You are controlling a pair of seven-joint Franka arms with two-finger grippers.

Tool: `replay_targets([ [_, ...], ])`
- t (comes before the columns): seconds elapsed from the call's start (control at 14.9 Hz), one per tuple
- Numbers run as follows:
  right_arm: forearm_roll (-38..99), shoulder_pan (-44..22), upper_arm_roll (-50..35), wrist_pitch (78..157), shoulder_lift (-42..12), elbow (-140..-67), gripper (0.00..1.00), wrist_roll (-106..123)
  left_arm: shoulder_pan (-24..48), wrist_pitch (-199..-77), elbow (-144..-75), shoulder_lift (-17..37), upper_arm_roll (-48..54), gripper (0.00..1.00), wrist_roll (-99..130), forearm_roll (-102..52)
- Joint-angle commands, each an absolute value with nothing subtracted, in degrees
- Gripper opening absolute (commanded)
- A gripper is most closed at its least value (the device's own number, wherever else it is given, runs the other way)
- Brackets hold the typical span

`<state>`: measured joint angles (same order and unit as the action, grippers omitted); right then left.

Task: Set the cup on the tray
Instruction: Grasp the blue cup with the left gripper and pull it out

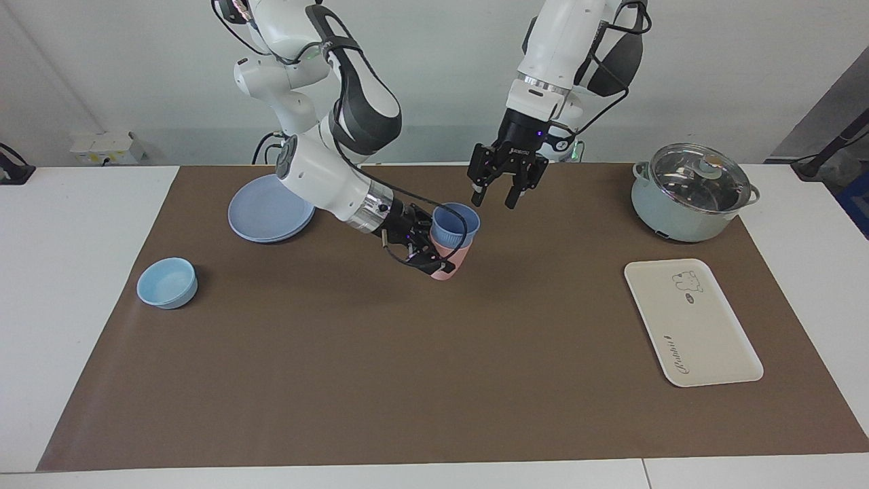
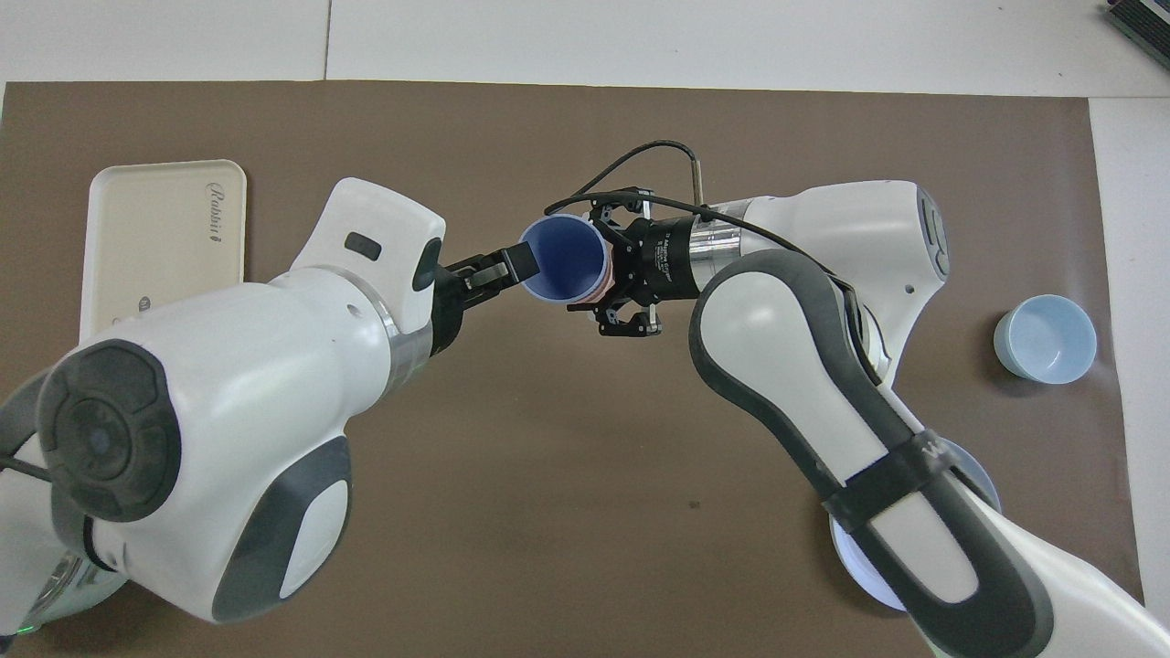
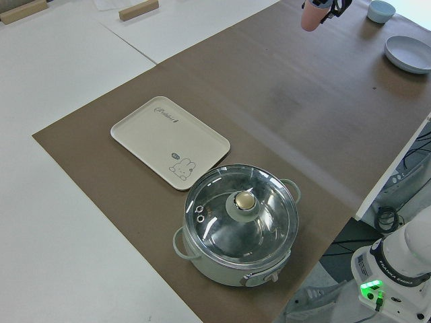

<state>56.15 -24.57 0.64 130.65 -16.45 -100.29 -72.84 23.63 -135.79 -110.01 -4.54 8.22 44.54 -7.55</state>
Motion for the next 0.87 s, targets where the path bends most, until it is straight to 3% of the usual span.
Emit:
replay_targets([
  [0.0, 58.01, -24.26, 0.44, 130.96, -16.87, -99.58, 0.0, -73.12, 25.74, -138.86, -109.86, -2.81, 7.38, 0.78, 46.41, -8.09],
  [0.27, 58.01, -24.26, 0.53, 131.13, -16.87, -99.67, 0.0, -73.21, 26.19, -140.53, -108.55, 0.08, 7.47, 0.64, 47.98, -8.0],
  [0.4, 58.01, -24.26, 0.44, 131.22, -16.88, -99.58, 0.0, -73.21, 26.89, -140.8, -107.85, 1.31, 7.38, 0.51, 48.78, -8.0],
  [0.47, 57.92, -24.26, 0.44, 131.31, -16.96, -99.58, 0.0, -73.21, 26.89, -140.71, -107.67, 1.58, 7.38, 0.29, 48.87, -8.0],
  [0.54, 57.83, -24.34, 0.53, 131.31, -16.96, -99.58, 0.0, -73.04, 26.81, -140.63, -107.67, 1.58, 7.38, 0.0, 48.87, -8.0],
  [0.81, 57.66, -24.26, 0.53, 131.31, -16.96, -99.67, 0.0, -73.04, 26.81, -139.32, -106.35, 1.67, 7.21, 0.0, 48.87, -7.65],
])
